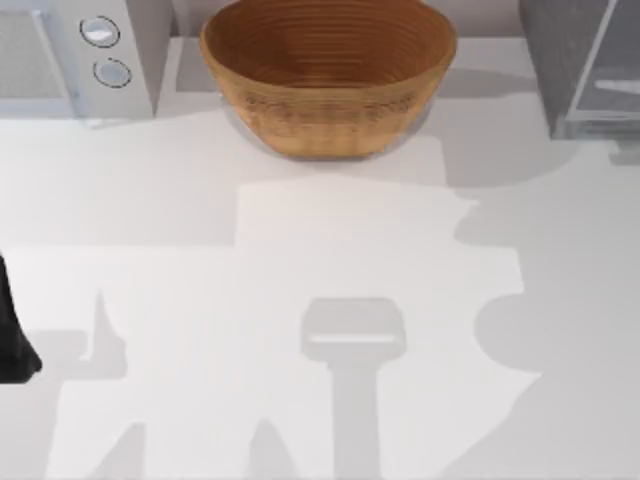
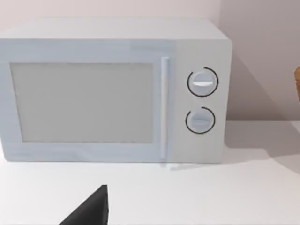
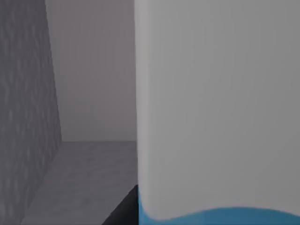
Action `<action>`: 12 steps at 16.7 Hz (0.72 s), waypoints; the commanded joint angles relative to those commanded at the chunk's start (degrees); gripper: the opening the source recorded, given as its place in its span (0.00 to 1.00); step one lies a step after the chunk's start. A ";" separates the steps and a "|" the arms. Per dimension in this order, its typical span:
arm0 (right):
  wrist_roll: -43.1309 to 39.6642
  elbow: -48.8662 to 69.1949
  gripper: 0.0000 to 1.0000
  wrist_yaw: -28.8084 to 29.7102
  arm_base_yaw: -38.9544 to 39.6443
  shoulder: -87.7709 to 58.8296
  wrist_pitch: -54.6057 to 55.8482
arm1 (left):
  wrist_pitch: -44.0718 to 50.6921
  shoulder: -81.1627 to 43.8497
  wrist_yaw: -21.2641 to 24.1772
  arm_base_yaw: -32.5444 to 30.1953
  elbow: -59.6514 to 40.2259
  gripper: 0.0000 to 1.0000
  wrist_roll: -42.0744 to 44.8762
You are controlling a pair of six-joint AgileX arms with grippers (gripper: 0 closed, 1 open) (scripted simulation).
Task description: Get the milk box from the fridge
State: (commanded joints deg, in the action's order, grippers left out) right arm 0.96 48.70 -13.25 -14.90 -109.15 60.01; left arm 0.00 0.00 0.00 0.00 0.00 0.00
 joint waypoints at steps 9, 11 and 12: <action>-0.30 -8.22 0.00 2.27 2.95 19.24 -10.31 | 0.00 0.00 0.00 0.00 0.00 1.00 0.00; -0.35 -12.52 0.00 3.43 4.21 29.04 -15.58 | 0.00 0.00 0.00 0.00 0.00 1.00 0.00; -0.37 -14.96 0.00 4.06 4.89 34.50 -18.55 | 0.00 0.00 0.00 0.00 0.00 1.00 0.00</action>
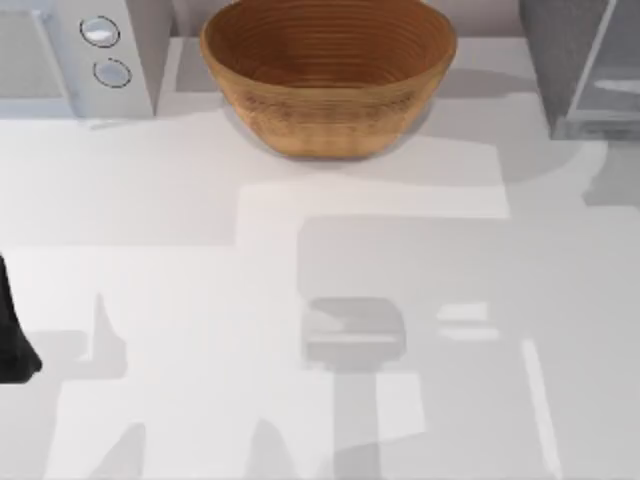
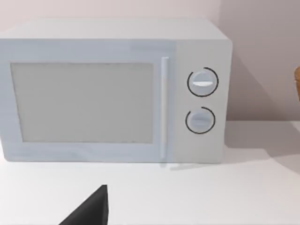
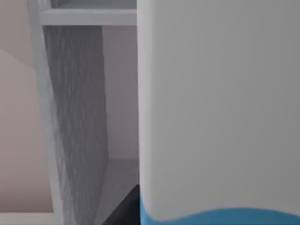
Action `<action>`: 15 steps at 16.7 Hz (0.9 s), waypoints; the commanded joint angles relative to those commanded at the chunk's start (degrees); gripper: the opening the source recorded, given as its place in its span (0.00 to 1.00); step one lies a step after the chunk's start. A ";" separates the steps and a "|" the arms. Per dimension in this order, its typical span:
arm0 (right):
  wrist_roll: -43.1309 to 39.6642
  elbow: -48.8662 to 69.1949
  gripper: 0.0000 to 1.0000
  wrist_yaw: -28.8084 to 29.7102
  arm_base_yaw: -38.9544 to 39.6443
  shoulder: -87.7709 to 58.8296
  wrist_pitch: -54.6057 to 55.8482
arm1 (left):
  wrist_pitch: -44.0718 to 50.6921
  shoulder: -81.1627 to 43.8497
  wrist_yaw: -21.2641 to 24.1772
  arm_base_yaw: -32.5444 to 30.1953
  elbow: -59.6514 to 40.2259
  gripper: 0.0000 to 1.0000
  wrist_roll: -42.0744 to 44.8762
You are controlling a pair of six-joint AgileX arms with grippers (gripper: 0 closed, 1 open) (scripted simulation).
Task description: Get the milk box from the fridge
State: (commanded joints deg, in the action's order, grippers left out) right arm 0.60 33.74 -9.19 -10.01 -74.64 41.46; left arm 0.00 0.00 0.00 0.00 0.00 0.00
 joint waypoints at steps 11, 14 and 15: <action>-0.27 -27.99 0.00 7.34 7.95 62.54 -34.14 | 0.00 0.00 0.00 0.00 0.00 1.00 0.00; -0.48 -32.12 0.00 8.63 9.40 71.32 -39.37 | 0.00 0.00 0.00 0.00 0.00 1.00 0.00; -0.54 -32.95 0.00 8.91 9.71 73.04 -40.44 | 0.00 0.00 0.00 0.00 0.00 1.00 0.00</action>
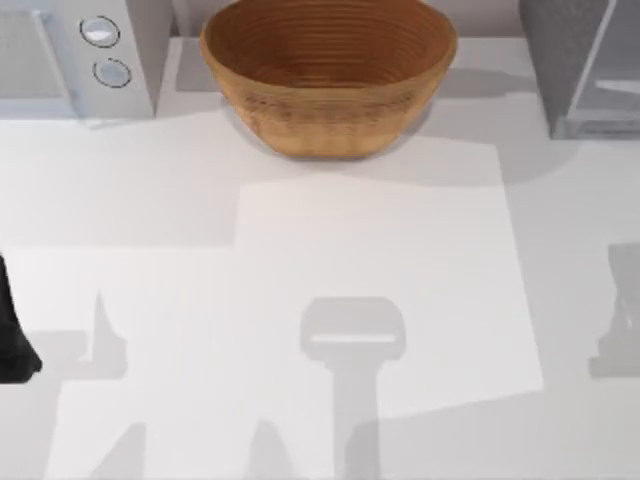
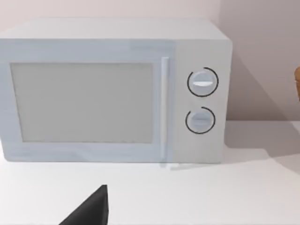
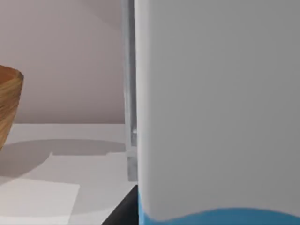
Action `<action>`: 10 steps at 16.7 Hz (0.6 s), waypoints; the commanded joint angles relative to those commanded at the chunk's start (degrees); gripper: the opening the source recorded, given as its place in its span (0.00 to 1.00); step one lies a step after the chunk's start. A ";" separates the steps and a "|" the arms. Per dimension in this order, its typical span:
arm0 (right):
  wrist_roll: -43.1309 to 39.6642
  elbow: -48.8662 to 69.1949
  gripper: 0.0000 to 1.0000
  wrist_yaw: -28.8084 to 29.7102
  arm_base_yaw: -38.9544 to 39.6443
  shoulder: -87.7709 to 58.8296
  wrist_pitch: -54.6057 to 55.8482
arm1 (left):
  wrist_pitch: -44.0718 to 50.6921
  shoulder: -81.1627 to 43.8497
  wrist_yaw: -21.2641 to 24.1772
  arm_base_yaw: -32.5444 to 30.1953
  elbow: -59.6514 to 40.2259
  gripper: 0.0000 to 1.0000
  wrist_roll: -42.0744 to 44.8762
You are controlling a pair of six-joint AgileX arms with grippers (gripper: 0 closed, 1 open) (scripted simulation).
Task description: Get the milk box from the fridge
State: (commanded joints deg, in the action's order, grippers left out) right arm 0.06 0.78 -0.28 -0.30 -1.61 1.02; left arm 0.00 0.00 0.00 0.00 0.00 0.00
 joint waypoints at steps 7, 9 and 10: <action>0.06 -0.67 0.00 0.18 0.14 1.34 -0.90 | 0.00 0.00 0.00 0.00 0.00 1.00 0.00; 0.07 -0.42 0.00 -0.34 0.80 -0.45 0.90 | 0.00 0.00 0.00 0.00 0.00 1.00 0.00; 0.08 -0.15 0.00 -0.81 1.42 -2.25 2.72 | 0.00 0.00 0.00 0.00 0.00 1.00 0.00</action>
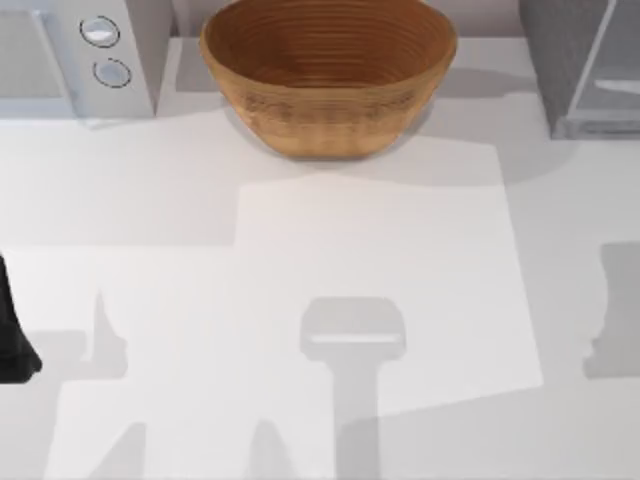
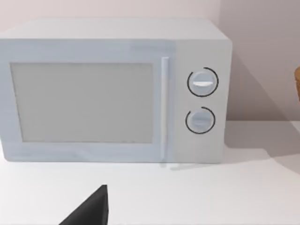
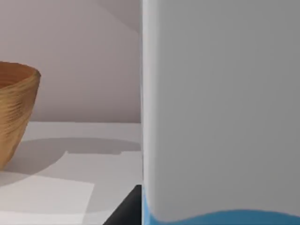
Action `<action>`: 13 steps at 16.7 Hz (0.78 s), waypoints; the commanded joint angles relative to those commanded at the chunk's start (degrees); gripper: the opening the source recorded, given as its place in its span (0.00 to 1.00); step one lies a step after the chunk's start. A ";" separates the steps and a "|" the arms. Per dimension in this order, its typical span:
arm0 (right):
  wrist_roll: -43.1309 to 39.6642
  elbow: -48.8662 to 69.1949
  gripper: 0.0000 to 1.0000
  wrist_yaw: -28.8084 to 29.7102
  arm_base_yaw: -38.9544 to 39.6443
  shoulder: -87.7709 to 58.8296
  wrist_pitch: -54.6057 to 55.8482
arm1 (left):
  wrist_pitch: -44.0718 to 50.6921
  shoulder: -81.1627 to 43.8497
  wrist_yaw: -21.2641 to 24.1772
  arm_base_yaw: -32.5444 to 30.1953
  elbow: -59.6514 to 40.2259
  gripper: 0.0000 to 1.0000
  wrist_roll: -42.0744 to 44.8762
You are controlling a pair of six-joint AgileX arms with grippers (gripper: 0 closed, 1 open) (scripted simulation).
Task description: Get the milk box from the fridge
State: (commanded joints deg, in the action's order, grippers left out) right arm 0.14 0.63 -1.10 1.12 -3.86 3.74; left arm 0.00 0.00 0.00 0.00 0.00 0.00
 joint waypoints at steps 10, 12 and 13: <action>0.50 4.65 0.00 -8.60 11.35 -44.40 39.50 | 0.00 0.00 0.00 0.00 0.00 1.00 0.00; 0.73 5.52 0.00 -10.52 13.91 -54.47 48.11 | 0.00 0.00 0.00 0.00 0.00 1.00 0.00; 0.83 5.94 0.00 -11.45 15.14 -59.14 52.21 | 0.00 0.00 0.00 0.00 0.00 1.00 0.00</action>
State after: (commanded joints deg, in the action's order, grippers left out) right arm 0.97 6.58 -12.54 16.25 -63.00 55.94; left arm 0.00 0.00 0.00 0.00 0.00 0.00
